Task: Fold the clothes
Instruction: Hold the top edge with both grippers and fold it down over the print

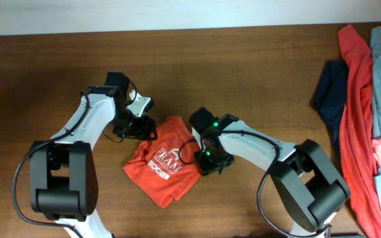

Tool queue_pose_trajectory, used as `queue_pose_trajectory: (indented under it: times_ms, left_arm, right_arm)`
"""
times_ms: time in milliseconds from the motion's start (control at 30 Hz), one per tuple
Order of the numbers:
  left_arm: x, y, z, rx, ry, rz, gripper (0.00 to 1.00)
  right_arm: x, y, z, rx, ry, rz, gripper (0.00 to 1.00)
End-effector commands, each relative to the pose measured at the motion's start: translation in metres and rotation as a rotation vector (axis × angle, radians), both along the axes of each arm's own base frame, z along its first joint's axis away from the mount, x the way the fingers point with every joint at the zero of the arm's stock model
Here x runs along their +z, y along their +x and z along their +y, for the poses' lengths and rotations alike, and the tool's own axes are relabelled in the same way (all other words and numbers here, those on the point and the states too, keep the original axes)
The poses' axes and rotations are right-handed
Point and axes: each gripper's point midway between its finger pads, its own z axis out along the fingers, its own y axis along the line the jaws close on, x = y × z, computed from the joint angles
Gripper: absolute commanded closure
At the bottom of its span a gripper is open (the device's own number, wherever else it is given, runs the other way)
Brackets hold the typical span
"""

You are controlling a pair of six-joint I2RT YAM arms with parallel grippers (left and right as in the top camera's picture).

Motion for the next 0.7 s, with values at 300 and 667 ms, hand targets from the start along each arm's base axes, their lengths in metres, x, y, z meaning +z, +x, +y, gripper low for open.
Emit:
queue_pose_trajectory:
  times_ms: [300,667]
  left_arm:
    - [0.002,-0.005,0.007,0.058,0.046,0.022,0.34]
    - [0.002,-0.011,0.009,0.057,0.057,0.051,0.41]
  right_arm:
    - [-0.008,0.064,0.042,0.082,0.156,-0.288,0.5]
    - [0.044,0.072,0.03,0.08,0.093,-0.25,0.47]
